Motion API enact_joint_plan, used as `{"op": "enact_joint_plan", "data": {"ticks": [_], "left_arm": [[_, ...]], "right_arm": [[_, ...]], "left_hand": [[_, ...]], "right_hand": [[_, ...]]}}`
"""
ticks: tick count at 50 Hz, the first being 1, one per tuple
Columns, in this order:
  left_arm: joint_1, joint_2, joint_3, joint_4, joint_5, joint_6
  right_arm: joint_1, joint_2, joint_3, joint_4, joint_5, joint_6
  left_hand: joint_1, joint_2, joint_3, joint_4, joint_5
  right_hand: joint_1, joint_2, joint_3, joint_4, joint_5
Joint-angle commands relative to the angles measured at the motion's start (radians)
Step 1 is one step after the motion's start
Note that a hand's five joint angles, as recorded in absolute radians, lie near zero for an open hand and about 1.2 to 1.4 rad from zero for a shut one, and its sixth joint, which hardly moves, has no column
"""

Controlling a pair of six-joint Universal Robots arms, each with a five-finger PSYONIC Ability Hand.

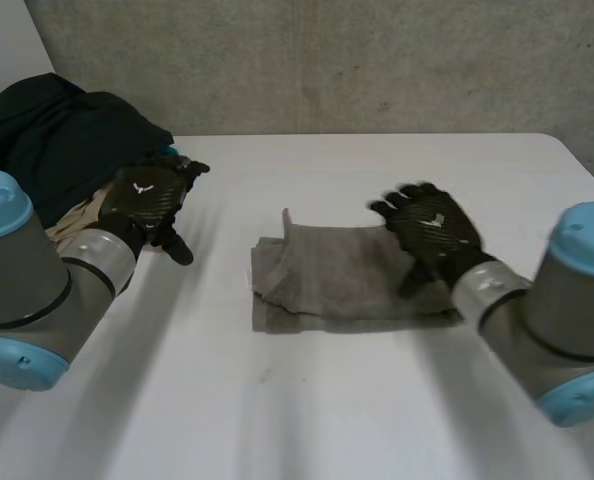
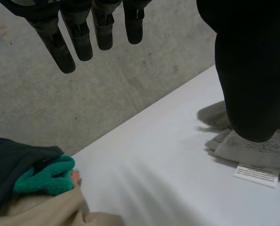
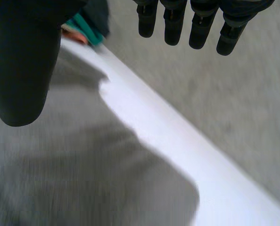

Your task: Fold the laundry.

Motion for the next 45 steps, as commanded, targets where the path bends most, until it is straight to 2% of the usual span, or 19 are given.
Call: {"op": "enact_joint_plan", "data": {"ticks": [1,2,3,5,8,11,14,18,19,23,26,27,29,30,32,34,40,42,45], "left_arm": [[-0.031,-0.012,-0.004,0.001,0.003,0.0],[-0.04,-0.015,-0.004,0.001,-0.002,0.0],[-0.045,-0.017,-0.004,0.001,-0.003,0.0],[-0.049,-0.017,-0.004,0.001,-0.003,0.0],[-0.054,-0.009,-0.004,-0.003,-0.003,0.0],[-0.054,0.008,-0.005,-0.006,-0.005,0.0],[-0.054,0.036,-0.008,-0.016,-0.008,-0.006],[-0.055,0.059,-0.01,-0.032,-0.009,-0.006],[-0.057,0.06,-0.011,-0.033,-0.009,-0.006],[-0.06,0.065,-0.002,-0.039,-0.022,-0.009],[-0.071,0.06,0.019,-0.041,-0.049,-0.018],[-0.075,0.057,0.027,-0.042,-0.057,-0.021],[-0.089,0.043,0.055,-0.048,-0.086,-0.028],[-0.092,0.039,0.065,-0.052,-0.095,-0.029],[-0.103,0.026,0.09,-0.059,-0.112,-0.037],[-0.124,0.002,0.136,-0.079,-0.129,-0.049],[-0.215,-0.098,0.28,-0.153,-0.132,-0.078],[-0.241,-0.128,0.317,-0.176,-0.127,-0.089],[-0.293,-0.202,0.384,-0.226,-0.118,-0.104]], "right_arm": [[-0.177,0.113,0.008,0.136,-0.007,-0.217],[-0.186,0.126,0.003,0.143,-0.004,-0.24],[-0.192,0.143,-0.014,0.143,0.004,-0.258],[-0.192,0.146,-0.029,0.137,0.024,-0.254],[-0.165,0.12,-0.048,0.052,0.094,-0.226],[-0.075,0.025,-0.04,-0.065,0.129,-0.208],[-0.01,-0.029,-0.043,-0.125,0.119,-0.203],[0.137,0.034,-0.072,-0.162,0.013,-0.2],[0.191,0.076,-0.092,-0.154,-0.04,-0.2],[0.287,0.193,-0.146,-0.098,-0.16,-0.211],[0.318,0.251,-0.202,-0.035,-0.176,-0.215],[0.323,0.277,-0.251,0.016,-0.141,-0.212],[0.32,0.282,-0.291,0.063,-0.075,-0.197],[0.311,0.276,-0.32,0.097,0.015,-0.151],[0.295,0.259,-0.331,0.104,0.098,-0.072],[0.263,0.221,-0.328,0.094,0.149,0.071],[0.151,0.107,-0.313,0.125,0.09,0.35],[0.121,0.115,-0.322,0.163,0.044,0.439],[0.096,0.144,-0.353,0.202,0.005,0.483]], "left_hand": [[-0.012,-0.032,-0.038,-0.027,-0.05],[-0.012,-0.032,-0.038,-0.027,-0.05],[-0.012,-0.032,-0.038,-0.027,-0.05],[-0.012,-0.032,-0.038,-0.027,-0.05],[-0.012,-0.032,-0.038,-0.027,-0.05],[-0.012,-0.032,-0.038,-0.027,-0.05],[-0.012,-0.032,-0.038,-0.027,-0.05],[-0.012,-0.032,-0.038,-0.027,-0.05],[-0.012,-0.032,-0.038,-0.027,-0.05],[-0.012,-0.032,-0.038,-0.027,-0.05],[-0.012,-0.032,-0.038,-0.027,-0.05],[-0.012,-0.032,-0.038,-0.027,-0.05],[-0.012,-0.032,-0.038,-0.027,-0.05],[-0.012,-0.032,-0.038,-0.027,-0.05],[-0.012,-0.032,-0.038,-0.027,-0.05],[-0.012,-0.032,-0.038,-0.027,-0.05],[-0.012,-0.032,-0.038,-0.027,-0.05],[-0.012,-0.032,-0.038,-0.027,-0.05],[-0.012,-0.032,-0.038,-0.027,-0.05]], "right_hand": [[0.277,0.291,0.291,0.29,0.279],[0.451,0.465,0.465,0.463,0.452],[0.775,0.789,0.789,0.787,0.776],[1.17,1.184,1.184,1.182,1.172],[1.172,1.186,1.186,1.184,1.174],[1.172,1.186,1.186,1.184,1.174],[1.172,1.186,1.186,1.184,1.174],[1.172,1.186,1.186,1.184,1.174],[1.172,1.186,1.186,1.184,1.174],[1.172,1.186,1.186,1.184,1.174],[1.172,1.186,1.186,1.184,1.174],[0.686,0.7,0.7,0.699,0.688],[-0.028,-0.015,-0.015,-0.016,-0.027],[-0.05,-0.036,-0.036,-0.037,-0.048],[-0.05,-0.036,-0.036,-0.037,-0.048],[-0.05,-0.036,-0.036,-0.037,-0.048],[-0.05,-0.036,-0.036,-0.037,-0.048],[-0.05,-0.036,-0.036,-0.037,-0.048],[-0.05,-0.036,-0.036,-0.037,-0.048]]}}
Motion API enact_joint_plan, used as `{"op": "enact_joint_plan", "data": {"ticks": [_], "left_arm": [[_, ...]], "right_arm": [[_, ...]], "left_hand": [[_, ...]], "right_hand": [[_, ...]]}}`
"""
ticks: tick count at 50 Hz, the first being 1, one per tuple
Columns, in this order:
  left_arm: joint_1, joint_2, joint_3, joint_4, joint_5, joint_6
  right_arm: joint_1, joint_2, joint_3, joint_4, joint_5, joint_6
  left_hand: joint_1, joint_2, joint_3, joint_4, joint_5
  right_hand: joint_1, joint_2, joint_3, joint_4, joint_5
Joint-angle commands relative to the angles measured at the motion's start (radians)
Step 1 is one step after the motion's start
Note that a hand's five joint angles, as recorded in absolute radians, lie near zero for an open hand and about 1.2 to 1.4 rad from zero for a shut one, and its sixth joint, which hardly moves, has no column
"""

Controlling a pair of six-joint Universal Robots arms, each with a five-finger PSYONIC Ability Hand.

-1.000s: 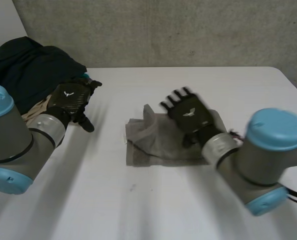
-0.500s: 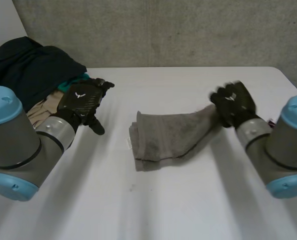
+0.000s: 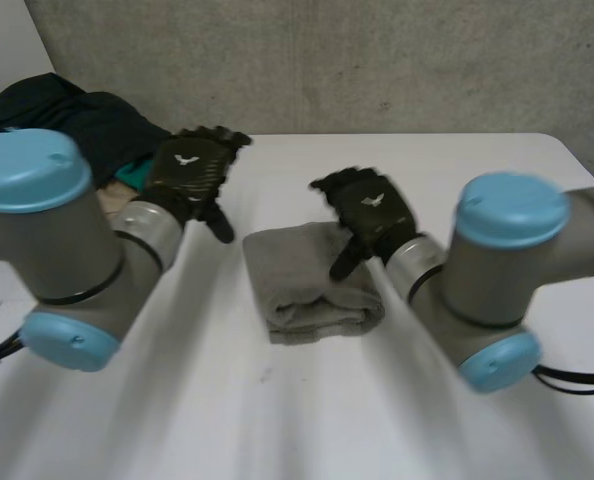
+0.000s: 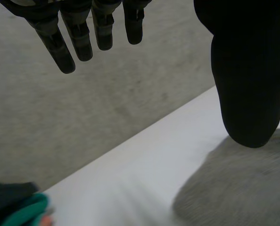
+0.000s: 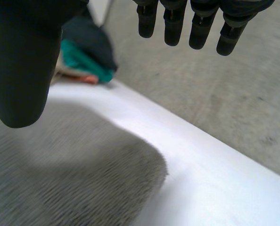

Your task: Fold the laundry.

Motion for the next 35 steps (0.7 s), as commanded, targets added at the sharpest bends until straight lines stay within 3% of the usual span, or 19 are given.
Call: {"op": "enact_joint_plan", "data": {"ticks": [1,11,15,17,20,25,31,35], "left_arm": [[-0.118,-0.154,0.167,-0.111,0.016,-0.034],[-0.137,-0.364,0.298,-0.277,-0.111,-0.036],[-0.115,-0.401,0.31,-0.329,-0.128,-0.019],[-0.111,-0.404,0.308,-0.358,-0.127,-0.01],[-0.095,-0.383,0.305,-0.412,-0.122,0.004],[-0.074,-0.267,0.273,-0.42,-0.096,-0.008],[-0.023,-0.073,0.189,-0.32,0.037,-0.046],[0.015,0.025,0.143,-0.268,0.152,-0.074]], "right_arm": [[-0.103,0.015,-0.058,0.116,-0.128,0.222],[-0.099,0.279,-0.323,0.399,-0.169,0.122],[-0.105,0.348,-0.392,0.472,-0.103,0.036],[-0.108,0.345,-0.394,0.497,-0.031,-0.019],[-0.114,0.294,-0.362,0.476,0.02,-0.068],[-0.11,0.126,-0.229,0.329,0.029,-0.103],[-0.076,-0.082,0.009,0.057,0.13,-0.178],[-0.054,-0.156,0.133,-0.02,0.192,-0.18]], "left_hand": [[-0.012,-0.032,-0.038,-0.027,-0.05],[-0.012,-0.032,-0.038,-0.027,-0.05],[-0.012,-0.032,-0.038,-0.027,-0.05],[-0.012,-0.032,-0.038,-0.027,-0.05],[-0.012,-0.032,-0.038,-0.027,-0.05],[-0.012,-0.032,-0.038,-0.027,-0.05],[-0.012,-0.032,-0.038,-0.027,-0.05],[-0.012,-0.032,-0.038,-0.027,-0.05]], "right_hand": [[-0.052,-0.038,-0.037,-0.038,-0.048],[-0.052,-0.038,-0.037,-0.038,-0.048],[-0.052,-0.038,-0.037,-0.038,-0.048],[-0.052,-0.038,-0.037,-0.038,-0.048],[-0.043,-0.03,-0.028,-0.029,-0.039],[-0.04,-0.027,-0.025,-0.026,-0.036],[-0.052,-0.038,-0.037,-0.038,-0.048],[-0.052,-0.038,-0.037,-0.038,-0.048]]}}
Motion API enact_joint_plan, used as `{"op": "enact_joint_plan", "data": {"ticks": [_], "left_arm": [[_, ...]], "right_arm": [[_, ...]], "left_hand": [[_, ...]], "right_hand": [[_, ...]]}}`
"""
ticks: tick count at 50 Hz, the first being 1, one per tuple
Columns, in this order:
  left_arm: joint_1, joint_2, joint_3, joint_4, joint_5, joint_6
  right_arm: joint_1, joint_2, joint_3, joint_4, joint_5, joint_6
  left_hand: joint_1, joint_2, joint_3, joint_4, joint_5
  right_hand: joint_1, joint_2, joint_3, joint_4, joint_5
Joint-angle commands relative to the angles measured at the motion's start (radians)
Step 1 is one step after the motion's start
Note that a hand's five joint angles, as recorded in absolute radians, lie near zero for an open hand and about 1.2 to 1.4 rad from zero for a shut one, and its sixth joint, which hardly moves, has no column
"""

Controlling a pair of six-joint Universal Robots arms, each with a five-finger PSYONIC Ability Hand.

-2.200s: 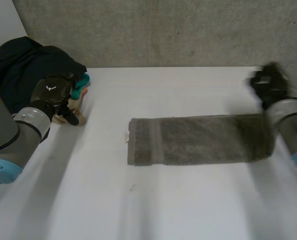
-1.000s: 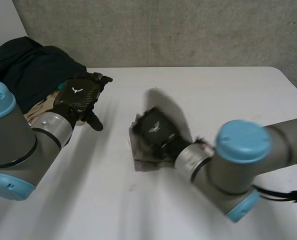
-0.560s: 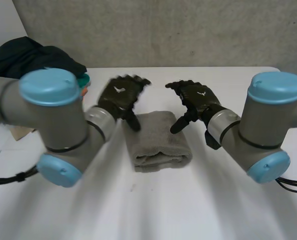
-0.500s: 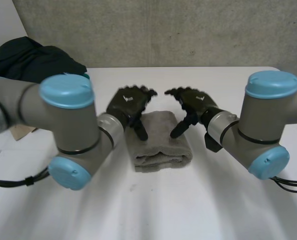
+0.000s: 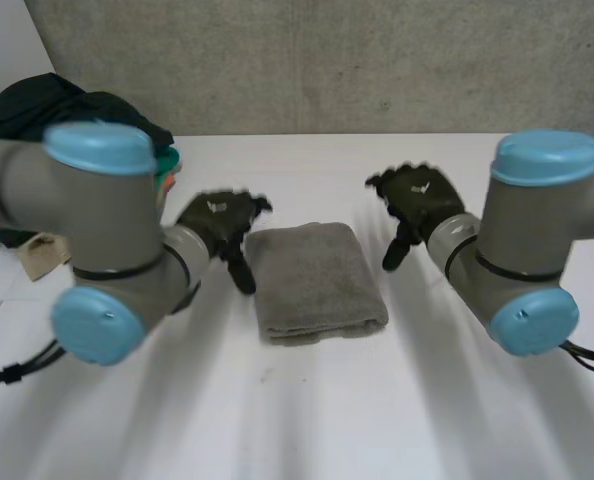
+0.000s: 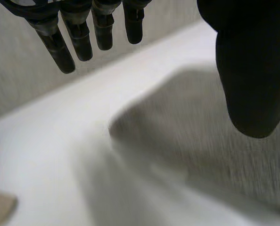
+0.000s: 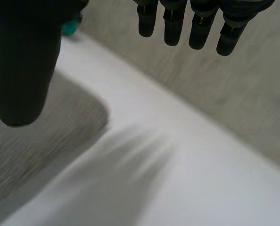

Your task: Fold the laundry.

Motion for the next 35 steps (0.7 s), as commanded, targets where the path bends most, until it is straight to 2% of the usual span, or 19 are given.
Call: {"op": "enact_joint_plan", "data": {"ticks": [1,2,5,6,9,10,13,14,18,22,25,27,29,30,31,35], "left_arm": [[0.063,0.182,-0.081,0.096,0.194,-0.047],[0.08,0.21,-0.089,0.089,0.264,-0.059],[0.105,0.239,-0.098,0.06,0.398,-0.076],[0.118,0.256,-0.101,0.031,0.493,-0.087],[0.135,0.274,-0.111,-0.018,0.634,-0.09],[0.146,0.285,-0.118,-0.046,0.714,-0.09],[0.154,0.306,-0.14,-0.083,0.835,-0.088],[0.155,0.311,-0.146,-0.086,0.852,-0.088],[0.149,0.328,-0.175,-0.075,0.853,-0.084],[0.137,0.336,-0.195,-0.052,0.817,-0.082],[0.128,0.336,-0.207,-0.028,0.791,-0.082],[0.126,0.334,-0.21,-0.016,0.78,-0.087],[0.126,0.334,-0.215,-0.002,0.768,-0.088],[0.126,0.334,-0.215,0.0,0.765,-0.09],[0.126,0.334,-0.215,0.003,0.762,-0.09],[0.134,0.334,-0.216,0.004,0.748,-0.1]], "right_arm": [[0.035,-0.159,0.236,-0.182,0.105,-0.021],[0.037,-0.165,0.252,-0.177,0.105,-0.013],[0.041,-0.158,0.296,-0.133,0.085,0.063],[0.041,-0.152,0.301,-0.121,0.074,0.095],[0.044,-0.11,0.316,-0.07,0.016,0.233],[0.047,-0.098,0.319,-0.064,0.002,0.262],[0.054,-0.038,0.322,-0.082,-0.028,0.335],[0.057,-0.026,0.324,-0.093,-0.03,0.339],[0.066,0.029,0.325,-0.166,-0.016,0.326],[0.075,0.081,0.309,-0.249,0.005,0.293],[0.08,0.106,0.289,-0.279,0.008,0.28],[0.081,0.131,0.266,-0.289,0.007,0.275],[0.078,0.146,0.25,-0.294,0.001,0.276],[0.077,0.158,0.232,-0.294,-0.005,0.281],[0.074,0.16,0.224,-0.294,-0.006,0.283],[0.04,0.146,0.197,-0.32,0.013,0.316]], "left_hand": [[-0.01,-0.032,-0.038,-0.027,-0.05],[-0.01,-0.032,-0.038,-0.027,-0.05],[-0.01,-0.032,-0.038,-0.027,-0.05],[-0.01,-0.032,-0.038,-0.027,-0.05],[-0.01,-0.032,-0.038,-0.027,-0.05],[-0.01,-0.032,-0.038,-0.027,-0.05],[-0.01,-0.032,-0.038,-0.027,-0.05],[-0.01,-0.032,-0.038,-0.027,-0.05],[-0.01,-0.032,-0.038,-0.027,-0.05],[-0.01,-0.032,-0.038,-0.027,-0.05],[-0.01,-0.032,-0.038,-0.027,-0.05],[-0.01,-0.032,-0.038,-0.027,-0.05],[-0.01,-0.032,-0.038,-0.027,-0.05],[-0.01,-0.032,-0.038,-0.027,-0.05],[-0.01,-0.032,-0.038,-0.027,-0.05],[-0.01,-0.032,-0.038,-0.027,-0.05]], "right_hand": [[-0.043,-0.038,-0.037,-0.038,-0.048],[-0.043,-0.038,-0.037,-0.038,-0.048],[-0.043,-0.038,-0.037,-0.038,-0.048],[-0.043,-0.038,-0.037,-0.038,-0.048],[-0.043,-0.038,-0.037,-0.038,-0.048],[-0.043,-0.038,-0.037,-0.038,-0.048],[-0.043,-0.038,-0.037,-0.038,-0.048],[-0.043,-0.038,-0.037,-0.038,-0.048],[-0.043,-0.038,-0.037,-0.038,-0.048],[-0.043,-0.038,-0.037,-0.038,-0.048],[0.039,0.044,0.045,0.044,0.034],[0.218,0.222,0.224,0.222,0.212],[0.496,0.5,0.502,0.5,0.491],[0.951,0.955,0.957,0.955,0.946],[1.177,1.181,1.183,1.181,1.172],[1.179,1.183,1.185,1.183,1.174]]}}
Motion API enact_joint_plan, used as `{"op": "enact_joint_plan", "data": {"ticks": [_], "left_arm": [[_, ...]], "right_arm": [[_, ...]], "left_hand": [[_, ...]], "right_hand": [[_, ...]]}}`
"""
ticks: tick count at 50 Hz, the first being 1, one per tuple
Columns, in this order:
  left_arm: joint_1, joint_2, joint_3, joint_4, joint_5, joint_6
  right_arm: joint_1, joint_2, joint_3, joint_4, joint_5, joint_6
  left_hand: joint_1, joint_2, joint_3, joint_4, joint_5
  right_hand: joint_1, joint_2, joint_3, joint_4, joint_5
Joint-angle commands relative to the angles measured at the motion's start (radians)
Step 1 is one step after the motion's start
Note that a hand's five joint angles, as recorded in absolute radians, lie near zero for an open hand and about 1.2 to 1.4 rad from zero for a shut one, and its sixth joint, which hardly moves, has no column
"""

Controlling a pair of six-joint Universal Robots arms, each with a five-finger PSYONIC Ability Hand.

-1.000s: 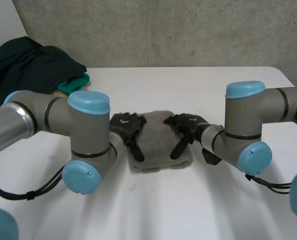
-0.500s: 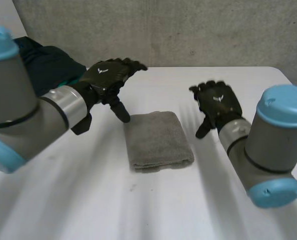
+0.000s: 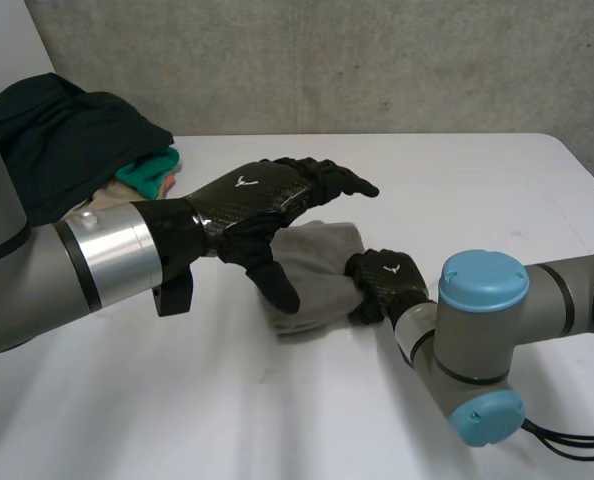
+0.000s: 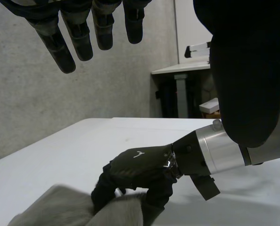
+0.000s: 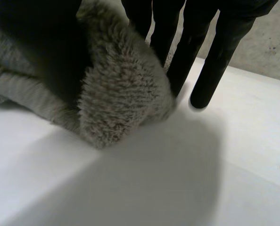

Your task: Fold the laundry.

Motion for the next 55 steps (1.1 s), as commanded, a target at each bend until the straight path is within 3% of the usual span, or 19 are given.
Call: {"op": "enact_joint_plan", "data": {"ticks": [1,6,16,24,30,35,36,37,39,40,47,51,55], "left_arm": [[0.007,0.0,-0.001,0.013,-0.026,-0.016],[0.012,0.008,0.001,0.017,-0.029,-0.024],[-0.005,0.017,0.01,0.046,-0.049,-0.056],[-0.027,0.022,0.001,0.085,-0.075,-0.083],[-0.036,0.014,0.001,0.102,-0.085,-0.085],[-0.039,0.008,0.008,0.105,-0.096,-0.087],[-0.04,0.008,0.01,0.103,-0.098,-0.087],[-0.042,0.008,0.008,0.103,-0.101,-0.088],[-0.043,0.011,0.005,0.105,-0.107,-0.091],[-0.043,0.011,0.004,0.105,-0.11,-0.093],[-0.021,0.048,-0.024,0.105,-0.128,-0.094],[0.019,0.088,-0.03,0.111,-0.173,-0.105],[0.081,0.125,-0.028,0.149,-0.301,-0.123]], "right_arm": [[-0.06,-0.003,-0.076,-0.033,0.018,0.051],[-0.175,0.013,-0.187,-0.021,0.028,0.076],[-0.48,0.31,-0.746,0.159,0.112,0.068],[-0.605,0.548,-1.122,0.265,0.132,-0.016],[-0.648,0.609,-1.236,0.289,0.111,-0.016],[-0.662,0.602,-1.236,0.3,0.084,-0.016],[-0.662,0.59,-1.222,0.32,0.069,-0.016],[-0.662,0.583,-1.215,0.334,0.066,-0.018],[-0.663,0.558,-1.187,0.358,0.068,-0.021],[-0.666,0.517,-1.141,0.369,0.084,-0.03],[-0.649,0.239,-0.807,0.299,0.178,-0.133],[-0.587,0.025,-0.531,0.107,0.163,-0.222],[-0.463,-0.221,-0.17,-0.228,0.027,-0.266]], "left_hand": [[-0.01,-0.032,-0.038,-0.027,-0.05],[-0.01,-0.032,-0.038,-0.027,-0.05],[-0.01,-0.032,-0.038,-0.027,-0.05],[-0.01,-0.032,-0.038,-0.027,-0.05],[-0.01,-0.032,-0.038,-0.027,-0.05],[-0.01,-0.032,-0.038,-0.027,-0.05],[-0.01,-0.032,-0.038,-0.027,-0.05],[-0.01,-0.032,-0.038,-0.027,-0.05],[-0.01,-0.032,-0.038,-0.027,-0.05],[-0.01,-0.032,-0.038,-0.027,-0.05],[-0.01,-0.032,-0.038,-0.027,-0.05],[-0.01,-0.032,-0.038,-0.027,-0.05],[-0.01,-0.032,-0.038,-0.027,-0.05]], "right_hand": [[0.496,0.369,0.384,0.372,0.421],[0.496,0.369,0.384,0.372,0.421],[0.496,0.369,0.384,0.372,0.421],[0.496,0.369,0.384,0.372,0.421],[0.496,0.369,0.384,0.372,0.421],[0.496,0.369,0.384,0.372,0.421],[-0.483,-0.611,-0.596,-0.608,-0.559],[-0.725,-0.853,-0.838,-0.85,-0.801],[-0.609,-0.736,-0.722,-0.734,-0.685],[-0.725,-0.853,-0.838,-0.85,-0.801],[-0.725,-0.853,-0.838,-0.85,-0.801],[-0.725,-0.853,-0.838,-0.85,-0.801],[-0.725,-0.853,-0.838,-0.85,-0.801]]}}
